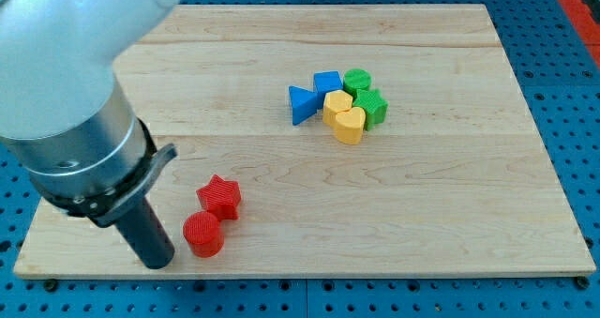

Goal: Place the red circle to the right of the red star

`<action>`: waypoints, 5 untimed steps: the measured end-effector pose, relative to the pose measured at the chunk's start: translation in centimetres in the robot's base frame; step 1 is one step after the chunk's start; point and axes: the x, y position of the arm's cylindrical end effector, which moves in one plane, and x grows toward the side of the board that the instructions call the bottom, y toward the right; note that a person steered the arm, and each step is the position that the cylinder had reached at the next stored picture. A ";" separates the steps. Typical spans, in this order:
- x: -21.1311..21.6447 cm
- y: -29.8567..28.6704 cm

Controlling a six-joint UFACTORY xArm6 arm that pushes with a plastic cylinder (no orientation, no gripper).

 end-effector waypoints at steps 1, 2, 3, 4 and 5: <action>-0.8 0.8; -1.6 1.9; -1.4 4.3; -0.6 6.2; -0.4 7.8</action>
